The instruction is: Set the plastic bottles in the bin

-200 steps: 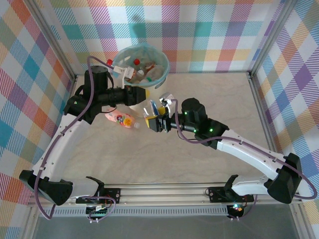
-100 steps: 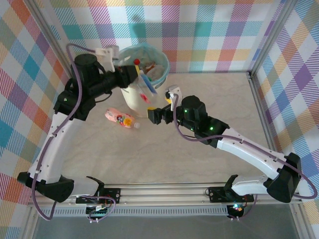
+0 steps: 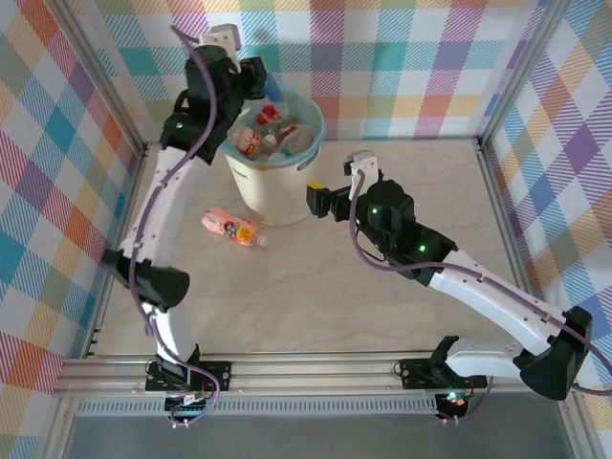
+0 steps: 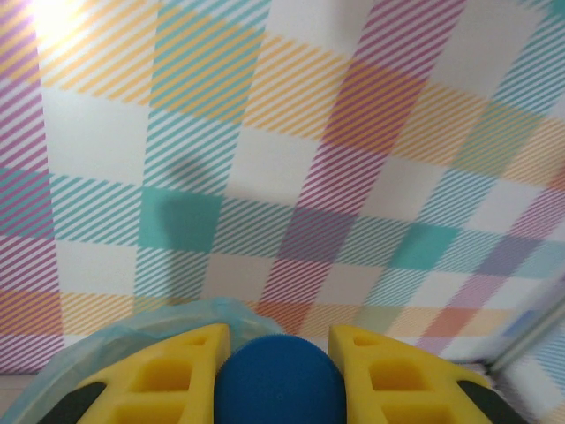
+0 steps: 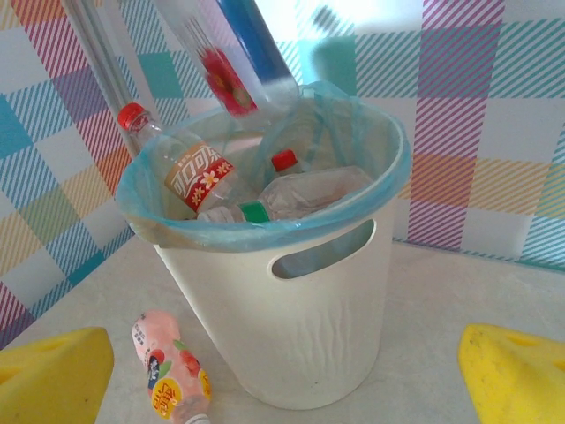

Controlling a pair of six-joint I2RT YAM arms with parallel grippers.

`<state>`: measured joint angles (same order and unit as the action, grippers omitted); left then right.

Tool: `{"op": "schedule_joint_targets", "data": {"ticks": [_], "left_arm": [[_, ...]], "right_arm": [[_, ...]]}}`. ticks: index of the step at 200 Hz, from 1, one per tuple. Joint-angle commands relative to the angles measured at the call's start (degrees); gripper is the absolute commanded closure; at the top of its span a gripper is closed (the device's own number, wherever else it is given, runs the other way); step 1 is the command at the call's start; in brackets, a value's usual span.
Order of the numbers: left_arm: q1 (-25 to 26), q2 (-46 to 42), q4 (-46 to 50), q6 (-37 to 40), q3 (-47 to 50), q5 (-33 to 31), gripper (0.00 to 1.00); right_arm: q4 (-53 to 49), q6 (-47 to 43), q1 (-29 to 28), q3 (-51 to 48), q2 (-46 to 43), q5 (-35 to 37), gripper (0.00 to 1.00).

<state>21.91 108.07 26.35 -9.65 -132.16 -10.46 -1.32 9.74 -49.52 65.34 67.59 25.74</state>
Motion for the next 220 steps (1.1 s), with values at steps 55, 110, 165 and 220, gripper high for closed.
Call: {"op": "schedule_joint_targets", "data": {"ticks": [55,110,165,220], "left_arm": [[-0.4,6.1,2.3,3.7,-4.8,-2.8,0.43],[-0.4,1.8,2.7,4.3,-0.8,-2.4,0.43],[-0.3,5.6,6.5,4.9,-3.4,4.4,0.46],[2.0,18.2,12.8,6.5,-19.3,8.9,0.44]], "right_arm": [[-0.8,0.8,0.0,-0.4,-3.3,1.0,0.0],[-0.7,2.1,0.0,-0.3,-2.9,-0.5,0.0],[-1.7,3.4,0.0,-0.8,-3.2,-1.0,0.0],[-2.7,3.1,0.0,-0.8,-3.8,-0.7,0.0]]}}
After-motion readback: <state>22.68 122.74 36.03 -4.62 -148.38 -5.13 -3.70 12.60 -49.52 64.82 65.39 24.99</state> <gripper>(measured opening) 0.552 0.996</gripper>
